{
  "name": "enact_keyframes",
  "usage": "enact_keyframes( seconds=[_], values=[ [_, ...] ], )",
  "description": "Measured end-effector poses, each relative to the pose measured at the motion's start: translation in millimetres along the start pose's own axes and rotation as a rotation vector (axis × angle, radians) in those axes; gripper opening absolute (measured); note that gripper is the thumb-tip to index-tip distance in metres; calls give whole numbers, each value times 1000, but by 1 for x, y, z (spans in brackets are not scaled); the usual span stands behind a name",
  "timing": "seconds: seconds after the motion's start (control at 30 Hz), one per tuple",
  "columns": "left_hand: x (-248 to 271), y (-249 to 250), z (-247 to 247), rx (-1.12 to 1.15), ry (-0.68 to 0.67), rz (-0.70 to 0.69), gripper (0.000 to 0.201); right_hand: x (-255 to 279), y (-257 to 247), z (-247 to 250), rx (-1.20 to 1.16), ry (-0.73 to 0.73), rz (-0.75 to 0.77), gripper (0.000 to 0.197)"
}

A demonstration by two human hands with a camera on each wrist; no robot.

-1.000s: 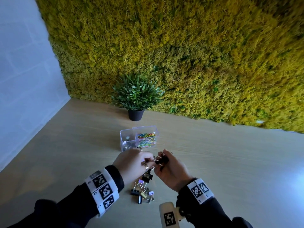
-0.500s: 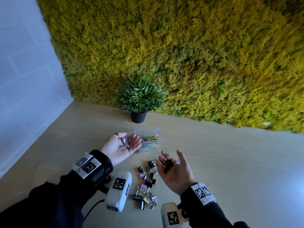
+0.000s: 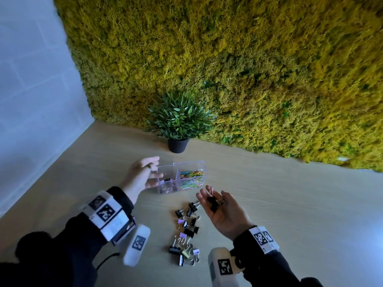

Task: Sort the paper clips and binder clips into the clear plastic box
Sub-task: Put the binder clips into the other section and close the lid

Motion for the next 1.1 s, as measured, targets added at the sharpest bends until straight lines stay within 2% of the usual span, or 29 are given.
enact_keyframes(
  seconds=[0.07, 0.13, 0.2, 0.37, 0.47, 0.57, 0.67, 0.73, 0.8, 0.9, 1.1],
  values=[
    [-12, -3, 3, -351, 68, -121, 52, 0, 0, -2, 0, -2, -15, 55],
    [-23, -12, -5, -630, -17, -165, 80, 2, 1, -3, 12, 2, -32, 44],
    [-32, -20, -14, -746, -76, -189, 90, 3, 1, -5, 35, -13, -52, 39],
    [-36, -23, -24, -786, 24, -394, 55, 10, 3, -15, 76, -43, -92, 47],
    [-28, -30, -30, -886, 70, -490, 44, 12, 10, -25, 113, -35, -107, 45],
    [-24, -31, -33, -913, 116, -519, 41, 3, 25, -35, 161, -18, -120, 40],
    [-20, -32, -37, -1014, 147, -578, 43, -14, 42, -47, 211, 15, -123, 27],
    [-18, -37, -40, -1052, 148, -618, 52, -26, 51, -49, 212, 61, -94, 26],
    [-17, -38, -39, -1063, 148, -620, 49, -34, 56, -49, 188, 82, -69, 29],
    [-18, -38, -35, -1049, 166, -575, 37, -32, 59, -50, 254, 59, -60, 30],
    [-22, -34, -31, -989, 104, -553, 41, -8, 47, -61, 309, -62, -41, 32]
  ],
)
Point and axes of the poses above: each hand's wrist, its own x-axis away from the middle knuckle, its own z-axis out of the back of the hand, y = z × x, the point moved 4 cm from there along -x, towards the middle knuckle, and after that the axes turned 11 degrees about -x, right-handed, at the moved point
